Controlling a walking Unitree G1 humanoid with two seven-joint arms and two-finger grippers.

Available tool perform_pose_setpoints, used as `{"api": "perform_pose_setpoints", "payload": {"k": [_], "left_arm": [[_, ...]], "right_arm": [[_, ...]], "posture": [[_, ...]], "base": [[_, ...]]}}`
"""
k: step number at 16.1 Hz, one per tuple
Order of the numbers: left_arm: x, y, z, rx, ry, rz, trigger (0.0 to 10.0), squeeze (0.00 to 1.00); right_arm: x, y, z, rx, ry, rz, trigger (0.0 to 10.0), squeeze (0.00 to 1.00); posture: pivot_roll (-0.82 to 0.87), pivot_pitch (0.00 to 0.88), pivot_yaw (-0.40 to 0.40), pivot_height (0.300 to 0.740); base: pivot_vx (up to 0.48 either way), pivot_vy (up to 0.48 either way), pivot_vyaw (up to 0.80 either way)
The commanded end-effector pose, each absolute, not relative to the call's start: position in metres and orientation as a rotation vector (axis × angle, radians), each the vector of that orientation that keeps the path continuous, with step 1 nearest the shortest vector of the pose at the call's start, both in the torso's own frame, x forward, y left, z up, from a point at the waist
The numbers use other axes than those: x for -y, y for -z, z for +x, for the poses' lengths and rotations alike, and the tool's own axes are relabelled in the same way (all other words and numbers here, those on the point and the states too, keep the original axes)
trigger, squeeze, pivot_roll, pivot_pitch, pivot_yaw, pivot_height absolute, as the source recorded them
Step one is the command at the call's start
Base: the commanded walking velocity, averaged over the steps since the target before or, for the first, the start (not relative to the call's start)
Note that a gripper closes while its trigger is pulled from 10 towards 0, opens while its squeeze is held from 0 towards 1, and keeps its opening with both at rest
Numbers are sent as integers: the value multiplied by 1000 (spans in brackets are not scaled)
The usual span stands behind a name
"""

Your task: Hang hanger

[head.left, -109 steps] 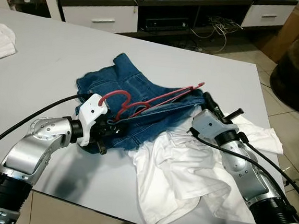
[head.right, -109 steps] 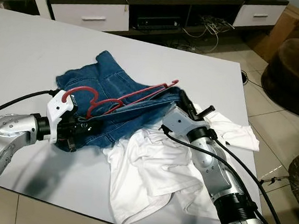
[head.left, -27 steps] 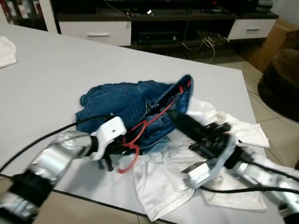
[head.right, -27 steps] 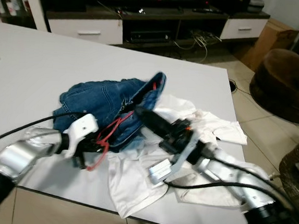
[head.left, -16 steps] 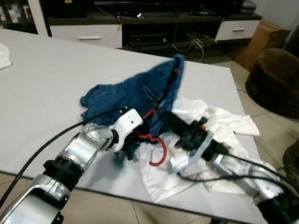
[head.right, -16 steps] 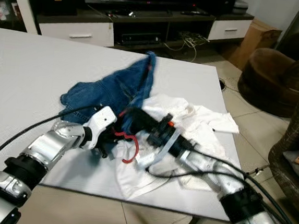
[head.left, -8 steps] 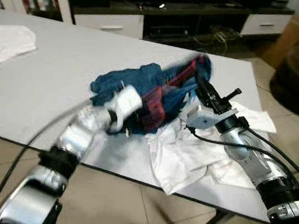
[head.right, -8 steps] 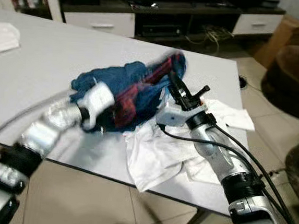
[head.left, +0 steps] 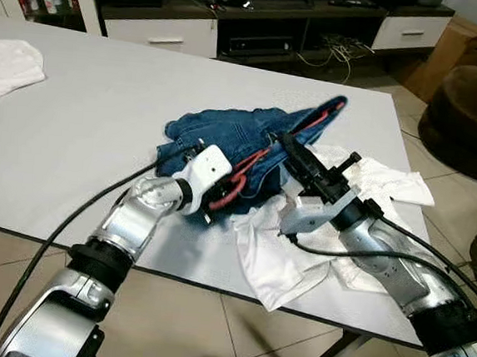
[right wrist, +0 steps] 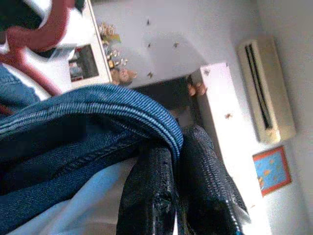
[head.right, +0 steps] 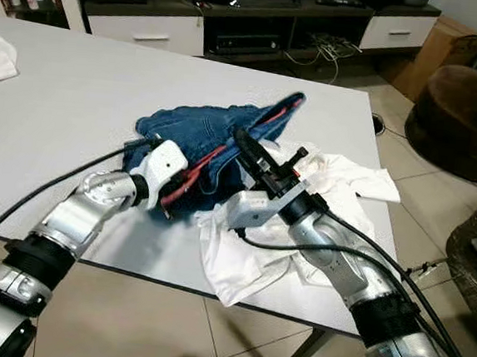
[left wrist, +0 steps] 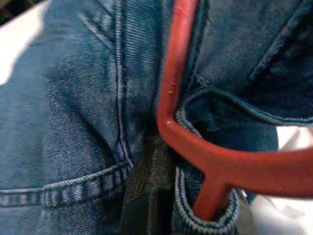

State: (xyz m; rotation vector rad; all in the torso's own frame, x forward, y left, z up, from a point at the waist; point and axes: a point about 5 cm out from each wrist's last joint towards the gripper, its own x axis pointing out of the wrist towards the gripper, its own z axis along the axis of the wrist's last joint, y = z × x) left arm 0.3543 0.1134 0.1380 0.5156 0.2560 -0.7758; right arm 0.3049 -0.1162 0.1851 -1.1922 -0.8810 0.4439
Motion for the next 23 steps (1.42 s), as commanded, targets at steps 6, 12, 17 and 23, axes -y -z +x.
{"api": "perform_pose_setpoints", "payload": {"k": [6,12,17,23], "left_arm": [[-107,-105,338,-409,825,563,10000,0],[-100,-112,339,-356,796,496,10000,0],[-77,-114,339,-328,801,494,10000,0],[-70,-134,351,-223,689,400,10000,0]], "right_arm": [[100,-155,270,932,-800,-1419,10000,0],[100,-129,270,766,-778,-1386,10000,0],[90,-119,282,639,-739,-1336,10000,0],[77,-121,280,622,-732,-1193,10000,0]], "posture": [[0,57,12,740],[1,48,7,740],[4,43,2,740],[2,46,-9,740]], "base": [[0,0,0],[0,0,0],[0,0,0],[0,0,0]]}}
